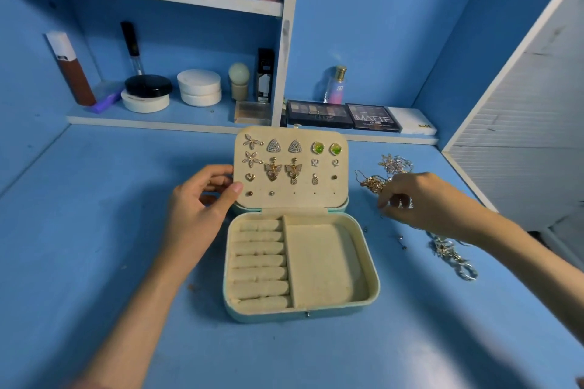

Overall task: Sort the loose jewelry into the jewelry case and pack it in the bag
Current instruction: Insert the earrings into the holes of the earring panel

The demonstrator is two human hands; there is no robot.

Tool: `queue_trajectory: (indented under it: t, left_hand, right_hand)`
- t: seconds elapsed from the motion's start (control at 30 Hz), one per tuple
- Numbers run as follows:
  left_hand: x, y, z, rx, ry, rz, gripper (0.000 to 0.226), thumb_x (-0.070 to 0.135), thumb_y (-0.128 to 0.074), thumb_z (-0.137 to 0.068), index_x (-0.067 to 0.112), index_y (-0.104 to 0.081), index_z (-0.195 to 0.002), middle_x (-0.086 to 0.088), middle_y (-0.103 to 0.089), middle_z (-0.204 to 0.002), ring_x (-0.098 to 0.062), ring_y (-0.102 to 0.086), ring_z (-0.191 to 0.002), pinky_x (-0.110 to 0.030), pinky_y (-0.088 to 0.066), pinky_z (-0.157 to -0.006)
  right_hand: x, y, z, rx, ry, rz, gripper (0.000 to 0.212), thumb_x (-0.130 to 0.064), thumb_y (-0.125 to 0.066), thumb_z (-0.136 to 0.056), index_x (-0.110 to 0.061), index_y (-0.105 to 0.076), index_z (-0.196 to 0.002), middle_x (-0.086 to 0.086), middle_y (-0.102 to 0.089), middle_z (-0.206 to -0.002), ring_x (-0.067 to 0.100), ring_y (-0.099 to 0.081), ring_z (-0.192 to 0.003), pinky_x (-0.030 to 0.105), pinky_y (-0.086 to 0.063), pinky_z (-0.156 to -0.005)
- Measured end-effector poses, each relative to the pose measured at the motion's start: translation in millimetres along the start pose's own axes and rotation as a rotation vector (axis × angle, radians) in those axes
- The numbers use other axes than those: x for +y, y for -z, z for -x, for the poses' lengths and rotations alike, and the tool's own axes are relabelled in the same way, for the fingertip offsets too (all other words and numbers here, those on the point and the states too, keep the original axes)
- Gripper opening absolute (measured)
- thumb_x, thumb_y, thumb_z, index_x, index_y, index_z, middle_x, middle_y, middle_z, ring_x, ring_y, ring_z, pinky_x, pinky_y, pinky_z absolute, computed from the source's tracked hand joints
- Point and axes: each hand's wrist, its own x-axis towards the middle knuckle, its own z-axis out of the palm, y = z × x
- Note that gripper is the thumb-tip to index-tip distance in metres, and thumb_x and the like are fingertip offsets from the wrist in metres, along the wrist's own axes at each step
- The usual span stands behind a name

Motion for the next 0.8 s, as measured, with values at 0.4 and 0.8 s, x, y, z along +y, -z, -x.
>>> queue_trajectory:
  t: [0.4,0.8]
  left_hand:
    - [-0.3,0.3,0.2,0.001,-0.004,0.025,0.024,0.013,-0.072,-0.079,0.034,-0.064,-0.088,0.022,-0.069,-0.079,0.002,-0.061,-0.075,-0.009,-0.047,-0.073]
    - [-0.4,0.2,0.4,-0.001,0.003,0.010,0.030,0.003,-0.068,-0.085,0.033,-0.064,-0.089,0.021,-0.069,-0.079,0.000,-0.062,-0.076,-0.011,-0.048,-0.075]
  right_hand:
    - [-9.4,-7.8,0.1,-0.098,0.162,-0.040,0.021,-0.018,-0.070,-0.081,-0.036,-0.072,-0.091,-0.010,-0.055,-0.078,0.003,-0.051,-0.072,0.032,-0.048,-0.068]
    - [-5.6,-13.1,-1.0,-0.065,0.170,-0.031,0.009,-0.020,-0.068,-0.081,-0.027,-0.071,-0.084,-0.008,-0.058,-0.077,0.004,-0.052,-0.071,0.033,-0.049,-0.067]
